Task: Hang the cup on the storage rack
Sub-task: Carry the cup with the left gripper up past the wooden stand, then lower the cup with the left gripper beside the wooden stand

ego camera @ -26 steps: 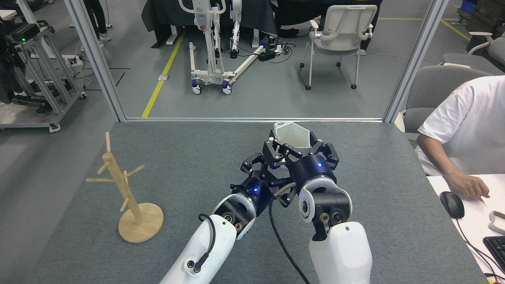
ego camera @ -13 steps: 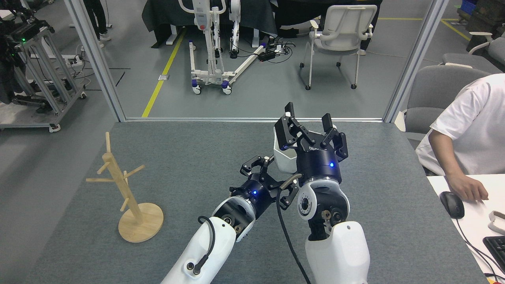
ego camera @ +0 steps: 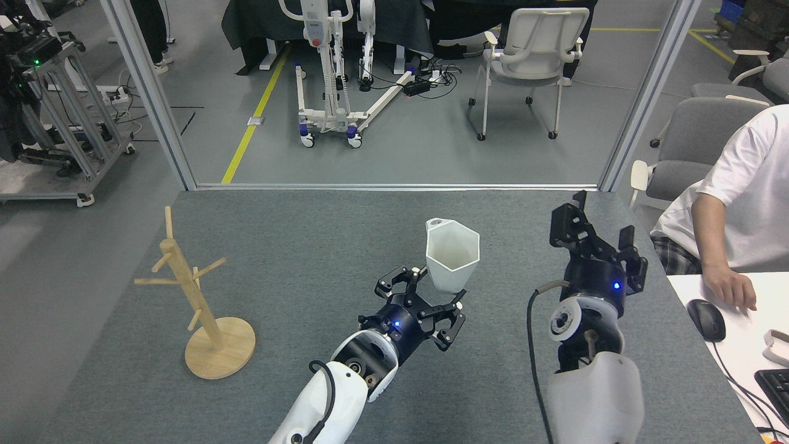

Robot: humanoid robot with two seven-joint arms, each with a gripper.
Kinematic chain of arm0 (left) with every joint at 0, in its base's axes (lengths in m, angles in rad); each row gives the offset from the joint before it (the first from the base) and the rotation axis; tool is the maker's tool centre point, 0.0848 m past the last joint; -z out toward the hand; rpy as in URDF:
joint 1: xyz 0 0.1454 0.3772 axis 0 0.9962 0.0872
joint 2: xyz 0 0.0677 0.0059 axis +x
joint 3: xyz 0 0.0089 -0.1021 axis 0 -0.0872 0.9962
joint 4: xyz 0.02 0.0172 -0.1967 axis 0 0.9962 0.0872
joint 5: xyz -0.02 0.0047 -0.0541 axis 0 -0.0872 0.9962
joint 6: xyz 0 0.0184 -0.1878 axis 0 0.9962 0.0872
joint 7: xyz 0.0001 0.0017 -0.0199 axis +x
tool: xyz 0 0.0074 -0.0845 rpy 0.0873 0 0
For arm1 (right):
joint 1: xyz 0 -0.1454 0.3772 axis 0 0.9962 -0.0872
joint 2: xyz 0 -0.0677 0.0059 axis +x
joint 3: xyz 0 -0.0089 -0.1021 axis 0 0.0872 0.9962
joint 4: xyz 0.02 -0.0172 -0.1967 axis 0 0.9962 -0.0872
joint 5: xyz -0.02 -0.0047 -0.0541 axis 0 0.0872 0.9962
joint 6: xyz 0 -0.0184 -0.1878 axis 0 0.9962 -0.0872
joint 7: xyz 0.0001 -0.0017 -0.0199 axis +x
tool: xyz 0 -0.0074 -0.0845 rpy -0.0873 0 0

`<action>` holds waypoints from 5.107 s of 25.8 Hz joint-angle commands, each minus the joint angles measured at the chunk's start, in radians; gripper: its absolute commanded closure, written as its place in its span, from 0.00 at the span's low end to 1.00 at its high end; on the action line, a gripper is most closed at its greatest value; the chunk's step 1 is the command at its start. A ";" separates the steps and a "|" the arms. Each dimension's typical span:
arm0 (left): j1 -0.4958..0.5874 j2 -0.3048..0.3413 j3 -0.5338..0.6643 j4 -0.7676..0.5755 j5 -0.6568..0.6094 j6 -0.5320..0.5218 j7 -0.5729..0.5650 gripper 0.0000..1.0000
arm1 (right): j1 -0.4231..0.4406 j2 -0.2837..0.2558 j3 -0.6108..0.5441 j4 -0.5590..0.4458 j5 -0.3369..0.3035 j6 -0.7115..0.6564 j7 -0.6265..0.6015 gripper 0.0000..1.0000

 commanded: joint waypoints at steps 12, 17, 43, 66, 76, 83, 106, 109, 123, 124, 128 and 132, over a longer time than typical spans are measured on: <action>0.084 0.070 0.126 -0.279 0.002 -0.058 0.038 1.00 | 0.209 -0.306 -0.031 0.309 0.094 -0.242 0.057 0.01; 0.136 0.071 0.319 -0.413 0.002 -0.207 0.038 1.00 | 0.201 -0.306 -0.020 0.311 0.106 -0.245 0.046 0.01; 0.087 0.274 0.765 -0.603 0.018 -0.398 -0.088 1.00 | 0.200 -0.279 -0.020 0.311 0.104 -0.245 -0.153 0.01; 0.224 0.537 1.058 -0.350 0.190 -0.469 0.143 1.00 | 0.200 -0.277 -0.023 0.314 0.101 -0.245 -0.155 0.01; 0.282 0.591 1.031 -0.040 0.169 -0.504 0.393 1.00 | 0.200 -0.277 -0.023 0.312 0.101 -0.245 -0.155 0.01; 0.283 0.594 0.914 0.100 0.152 -0.530 0.514 1.00 | 0.201 -0.276 -0.022 0.312 0.101 -0.245 -0.155 0.01; 0.383 0.591 0.816 0.052 -0.069 -0.592 0.787 1.00 | 0.198 -0.260 -0.019 0.312 0.101 -0.245 -0.156 0.01; 0.382 0.593 0.815 0.026 -0.101 -0.592 0.787 1.00 | 0.198 -0.260 -0.019 0.312 0.103 -0.245 -0.156 0.01; 0.369 0.609 0.799 0.001 -0.302 -0.590 0.782 1.00 | 0.200 -0.259 -0.022 0.315 0.100 -0.245 -0.182 0.01; 0.366 0.614 0.798 0.001 -0.304 -0.590 0.782 1.00 | 0.200 -0.259 -0.022 0.315 0.100 -0.245 -0.184 0.01; 0.343 0.626 0.795 0.024 -0.305 -0.596 0.775 1.00 | 0.200 -0.259 -0.022 0.315 0.098 -0.245 -0.184 0.01; 0.331 0.636 0.782 0.026 -0.319 -0.599 0.771 1.00 | 0.200 -0.259 -0.023 0.315 0.098 -0.245 -0.184 0.01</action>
